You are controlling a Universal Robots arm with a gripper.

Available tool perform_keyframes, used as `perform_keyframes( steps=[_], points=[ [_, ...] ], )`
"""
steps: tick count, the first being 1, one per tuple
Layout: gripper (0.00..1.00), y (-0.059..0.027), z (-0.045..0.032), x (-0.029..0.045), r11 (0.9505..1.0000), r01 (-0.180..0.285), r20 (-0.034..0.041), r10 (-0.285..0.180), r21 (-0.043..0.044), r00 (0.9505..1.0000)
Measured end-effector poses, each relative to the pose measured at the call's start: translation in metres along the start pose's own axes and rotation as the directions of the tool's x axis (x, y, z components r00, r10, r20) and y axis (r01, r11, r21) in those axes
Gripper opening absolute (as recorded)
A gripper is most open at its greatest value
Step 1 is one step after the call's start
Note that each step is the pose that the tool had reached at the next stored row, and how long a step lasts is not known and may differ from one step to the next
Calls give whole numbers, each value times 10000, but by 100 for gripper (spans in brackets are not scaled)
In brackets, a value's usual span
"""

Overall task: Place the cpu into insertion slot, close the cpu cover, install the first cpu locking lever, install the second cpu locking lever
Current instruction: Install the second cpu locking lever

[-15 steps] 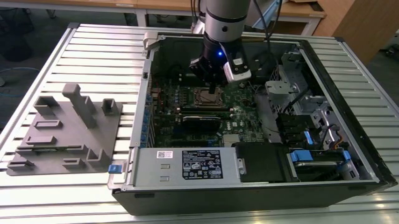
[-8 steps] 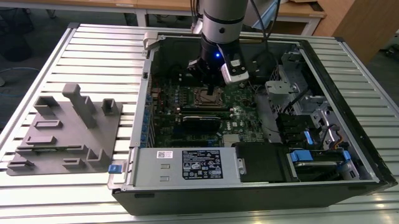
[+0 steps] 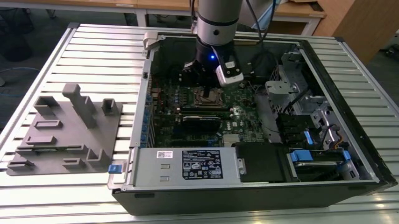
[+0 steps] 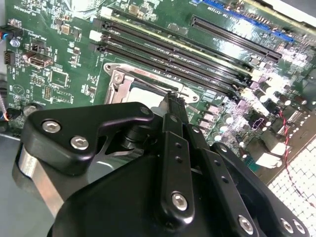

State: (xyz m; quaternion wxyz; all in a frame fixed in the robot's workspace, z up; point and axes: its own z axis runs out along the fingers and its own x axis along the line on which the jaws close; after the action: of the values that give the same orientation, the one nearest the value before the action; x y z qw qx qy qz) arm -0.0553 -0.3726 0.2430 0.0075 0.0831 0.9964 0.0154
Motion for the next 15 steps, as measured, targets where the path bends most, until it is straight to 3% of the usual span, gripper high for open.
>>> perform_keyframes(
  steps=[6,15],
  points=[
    [11,-15,26,58,9999,2,16,-2,101,10000],
    [11,-20,44,74,9999,1,20,-1,104,10000]
  ],
)
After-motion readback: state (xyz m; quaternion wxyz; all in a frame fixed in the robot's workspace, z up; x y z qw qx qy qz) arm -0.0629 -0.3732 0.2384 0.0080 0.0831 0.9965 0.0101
